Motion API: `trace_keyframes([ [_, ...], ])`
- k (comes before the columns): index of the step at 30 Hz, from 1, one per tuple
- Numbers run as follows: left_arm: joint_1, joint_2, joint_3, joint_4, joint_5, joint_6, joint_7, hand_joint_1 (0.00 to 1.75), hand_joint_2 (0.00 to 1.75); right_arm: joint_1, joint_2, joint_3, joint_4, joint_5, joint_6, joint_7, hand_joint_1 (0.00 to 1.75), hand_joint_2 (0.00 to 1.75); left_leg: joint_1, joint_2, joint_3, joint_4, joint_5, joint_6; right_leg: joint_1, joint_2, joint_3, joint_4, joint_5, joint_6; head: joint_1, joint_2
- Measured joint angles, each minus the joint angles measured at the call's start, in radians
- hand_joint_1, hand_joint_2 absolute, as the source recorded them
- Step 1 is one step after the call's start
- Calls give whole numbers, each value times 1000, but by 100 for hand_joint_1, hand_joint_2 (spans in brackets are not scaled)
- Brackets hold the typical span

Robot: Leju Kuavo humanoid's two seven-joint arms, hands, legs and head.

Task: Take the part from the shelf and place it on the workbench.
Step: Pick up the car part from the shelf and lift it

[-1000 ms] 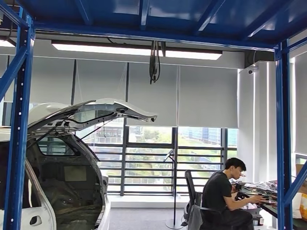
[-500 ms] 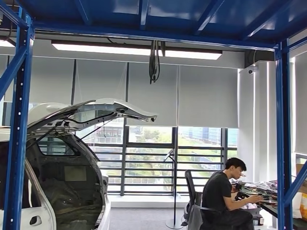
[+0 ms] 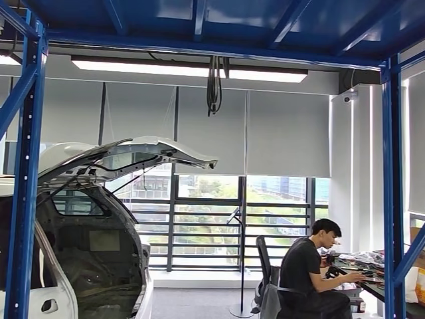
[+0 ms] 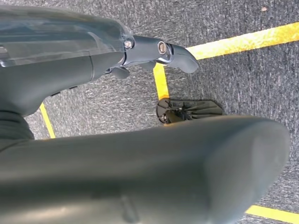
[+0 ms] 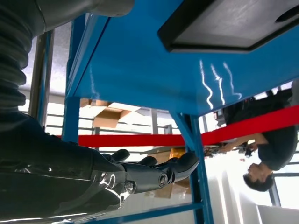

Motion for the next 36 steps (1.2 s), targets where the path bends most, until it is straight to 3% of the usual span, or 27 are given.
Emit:
trace_keyframes([
  [19,-3,0,-3,0,-3,-4,-5,0,0,-148,4,116,151,-31,22,9,0,175,0,0,0,0,0,0,0,0,0,1,0,0,0,0],
  [36,-12,-2,-11,0,-6,-15,-13,0,0,-409,75,253,517,-108,57,-33,0,175,0,0,0,0,1,-1,0,0,-2,3,0,0,0,0],
])
